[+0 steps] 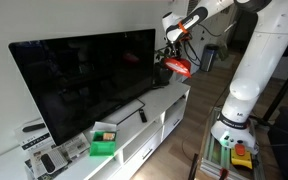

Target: Pick up the red hat and put it on the tv stand

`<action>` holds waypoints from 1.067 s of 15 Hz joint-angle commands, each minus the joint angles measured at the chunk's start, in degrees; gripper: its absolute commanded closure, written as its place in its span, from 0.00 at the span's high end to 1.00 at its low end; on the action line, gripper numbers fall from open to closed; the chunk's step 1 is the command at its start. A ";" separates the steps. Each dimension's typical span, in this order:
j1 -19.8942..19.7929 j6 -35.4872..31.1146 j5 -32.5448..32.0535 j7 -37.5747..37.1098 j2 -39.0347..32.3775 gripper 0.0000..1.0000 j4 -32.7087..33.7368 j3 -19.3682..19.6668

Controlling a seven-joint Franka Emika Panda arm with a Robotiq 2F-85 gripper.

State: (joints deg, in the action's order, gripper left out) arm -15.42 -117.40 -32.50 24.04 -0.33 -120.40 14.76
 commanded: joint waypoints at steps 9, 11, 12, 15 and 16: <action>0.97 -1.06 -0.42 -0.63 -12.02 0.01 -0.41 -1.08; 1.07 -4.52 -0.78 -3.50 -16.79 0.01 0.10 -1.42; 1.10 -6.66 -0.54 -5.64 -19.24 0.01 0.77 -1.50; 1.82 -12.16 -0.92 -12.63 -25.48 0.01 2.47 -0.89; 2.09 -13.30 -1.03 -14.29 -27.13 0.01 3.06 -0.67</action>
State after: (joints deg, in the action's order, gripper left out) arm -14.10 -128.27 -32.63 14.83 -22.44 -120.34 13.41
